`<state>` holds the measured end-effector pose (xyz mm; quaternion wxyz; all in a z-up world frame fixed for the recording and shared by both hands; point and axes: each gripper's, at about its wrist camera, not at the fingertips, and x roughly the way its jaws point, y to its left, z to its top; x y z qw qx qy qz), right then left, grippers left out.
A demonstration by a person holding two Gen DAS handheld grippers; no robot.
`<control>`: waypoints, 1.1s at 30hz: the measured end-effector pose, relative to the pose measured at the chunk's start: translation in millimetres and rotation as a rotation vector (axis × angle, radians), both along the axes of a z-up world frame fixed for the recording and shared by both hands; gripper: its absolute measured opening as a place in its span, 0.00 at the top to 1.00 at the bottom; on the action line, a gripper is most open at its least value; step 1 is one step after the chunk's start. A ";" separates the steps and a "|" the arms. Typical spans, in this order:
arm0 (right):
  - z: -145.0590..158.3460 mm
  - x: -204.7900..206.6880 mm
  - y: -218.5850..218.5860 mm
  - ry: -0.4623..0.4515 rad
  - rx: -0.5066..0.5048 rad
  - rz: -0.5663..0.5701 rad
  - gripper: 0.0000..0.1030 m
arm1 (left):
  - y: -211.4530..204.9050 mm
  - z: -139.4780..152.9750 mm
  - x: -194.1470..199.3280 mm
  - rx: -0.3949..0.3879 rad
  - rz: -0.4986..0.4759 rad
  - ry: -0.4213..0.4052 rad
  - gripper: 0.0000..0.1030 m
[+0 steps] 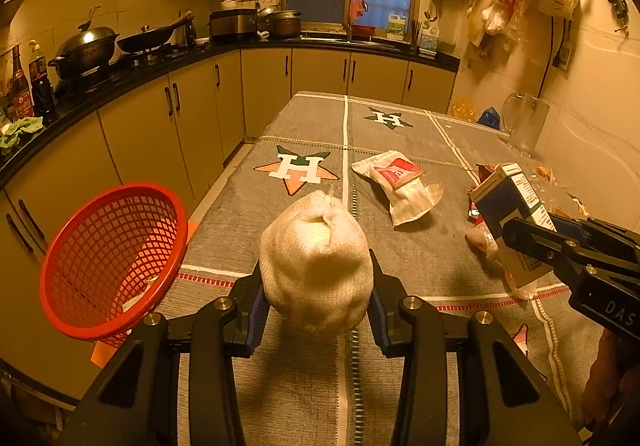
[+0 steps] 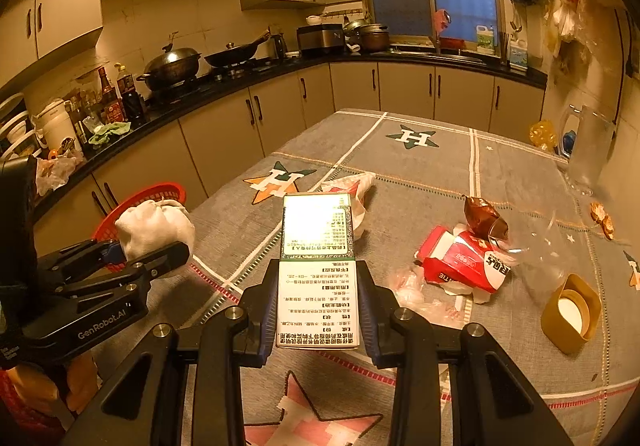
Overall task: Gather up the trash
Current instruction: 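Carry the cloth bundle and leaflet over the red basket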
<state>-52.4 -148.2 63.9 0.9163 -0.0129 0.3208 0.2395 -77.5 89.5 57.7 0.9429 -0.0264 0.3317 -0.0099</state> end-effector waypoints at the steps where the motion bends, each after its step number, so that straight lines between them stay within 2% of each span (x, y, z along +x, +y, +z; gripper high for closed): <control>1: 0.7 -0.4 0.6 0.000 0.002 0.003 0.63 | 0.7 0.8 -0.4 0.000 0.002 -0.002 0.61; 23: 14.0 0.5 16.0 0.009 0.041 0.056 0.63 | 20.7 14.8 -6.5 -0.006 0.025 -0.035 0.61; 33: 21.9 5.6 26.9 0.026 0.072 0.107 0.63 | 49.7 25.2 -8.1 -0.019 0.077 -0.053 0.61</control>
